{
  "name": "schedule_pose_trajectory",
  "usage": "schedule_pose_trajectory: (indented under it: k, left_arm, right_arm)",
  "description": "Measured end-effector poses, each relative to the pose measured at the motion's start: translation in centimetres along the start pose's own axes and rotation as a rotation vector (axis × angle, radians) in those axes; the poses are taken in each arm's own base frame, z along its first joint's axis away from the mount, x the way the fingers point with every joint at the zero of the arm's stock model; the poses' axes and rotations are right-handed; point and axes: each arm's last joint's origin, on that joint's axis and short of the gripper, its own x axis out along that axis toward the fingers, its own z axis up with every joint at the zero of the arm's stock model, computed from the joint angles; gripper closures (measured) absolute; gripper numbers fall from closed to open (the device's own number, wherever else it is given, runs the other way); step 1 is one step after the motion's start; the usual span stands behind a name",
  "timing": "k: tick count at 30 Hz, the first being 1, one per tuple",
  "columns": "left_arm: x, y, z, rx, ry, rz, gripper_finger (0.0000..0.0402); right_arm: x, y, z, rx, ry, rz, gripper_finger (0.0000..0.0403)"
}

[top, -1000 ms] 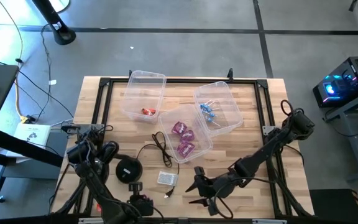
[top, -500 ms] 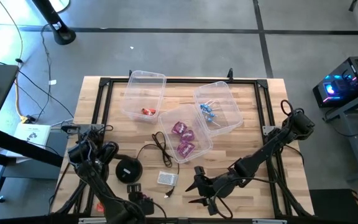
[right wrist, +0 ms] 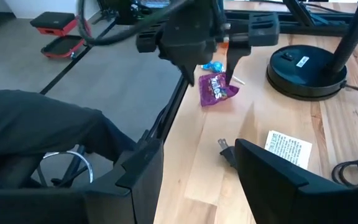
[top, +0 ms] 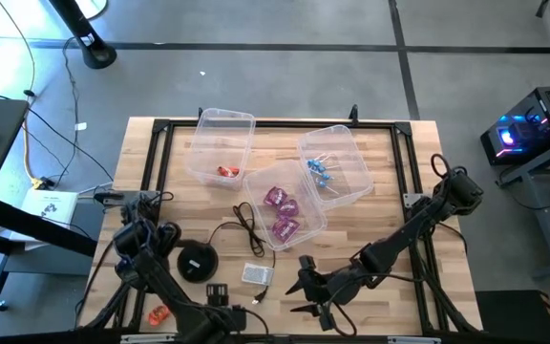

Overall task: Sort candy
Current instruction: Put the violet candy into the center transparent bin

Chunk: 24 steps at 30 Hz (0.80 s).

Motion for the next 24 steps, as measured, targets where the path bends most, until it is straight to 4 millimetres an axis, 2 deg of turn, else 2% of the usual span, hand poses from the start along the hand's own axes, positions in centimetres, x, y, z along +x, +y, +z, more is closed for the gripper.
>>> schedule_pose_trajectory:
  k: [8, 19, 24]
  left_arm:
    - [0.9, 0.3, -1.5, 0.06, 0.071, 0.152, 0.0144]
    - [3.8, 1.0, -2.3, 0.064, 0.09, 0.058, 0.0144]
    - [5.5, 1.9, -2.3, 0.056, 0.134, 0.014, 0.0144]
  right_arm:
    - [0.0, 0.0, -0.1, 0.002, 0.009, -0.001, 0.021]
    - [0.0, 0.0, -0.1, 0.006, 0.009, -0.002, 0.021]
    - [0.0, 0.0, -0.1, 0.005, 0.009, -0.003, 0.021]
